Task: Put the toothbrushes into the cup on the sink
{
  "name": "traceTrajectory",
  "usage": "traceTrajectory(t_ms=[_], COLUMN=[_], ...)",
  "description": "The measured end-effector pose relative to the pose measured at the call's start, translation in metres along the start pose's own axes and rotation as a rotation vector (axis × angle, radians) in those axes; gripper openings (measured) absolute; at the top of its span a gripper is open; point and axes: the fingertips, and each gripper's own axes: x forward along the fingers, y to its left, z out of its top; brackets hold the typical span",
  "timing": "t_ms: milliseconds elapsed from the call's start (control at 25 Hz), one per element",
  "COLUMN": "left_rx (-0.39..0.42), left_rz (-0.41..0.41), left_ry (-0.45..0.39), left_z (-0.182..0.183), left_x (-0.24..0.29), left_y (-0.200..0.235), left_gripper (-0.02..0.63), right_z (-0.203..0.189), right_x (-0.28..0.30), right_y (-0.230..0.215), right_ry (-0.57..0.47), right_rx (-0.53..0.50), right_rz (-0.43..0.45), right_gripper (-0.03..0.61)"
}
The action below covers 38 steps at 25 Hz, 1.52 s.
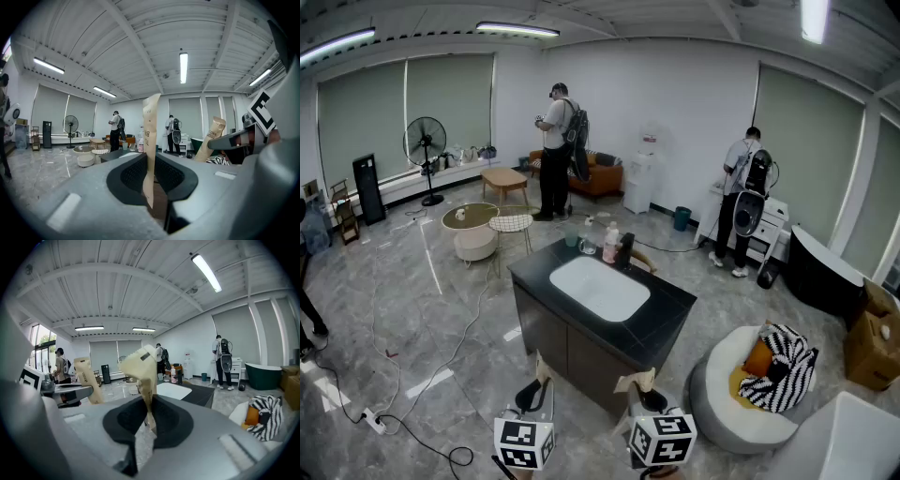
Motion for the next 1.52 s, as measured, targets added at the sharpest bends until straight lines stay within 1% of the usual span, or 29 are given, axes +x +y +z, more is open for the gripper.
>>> traceTrajectory(t_ms=[320,480,1040,1280,1520], left_rx=[0.001,-0.005,-0.012,-0.026,-0.060], left_rz=[0.014,0.013,0.020,0.021,0.022], left_ry=[0.002,-0.001,0.010,0.018,0.025], left_z=[0.000,0.000,-0.010,-0.016,-0.022], left_x=[-0.006,-0.004,0.002,0.011,0.023], left_y=[0.015,0.028,0.102,0.120,0.136], left_gripper=[0.049,0.049,0.049,0.049,0.049], right_z=[0.001,0.002,0.006,0.004,0.007], right_x=[0.003,0.014,0.066,0.083,0.105], right_y=[0.008,0.017,0.066,0.065,0.067], right_ry=[-0.001,0.004,0.007,0.027,0.034], right_rx=[0.004,0.025,0.067,0.078,0.080], right_rz=[-0.016,0.001,-0.010,-0.032,-0.036], right_gripper=[0.035,0.037,0.037,0.037,0.037])
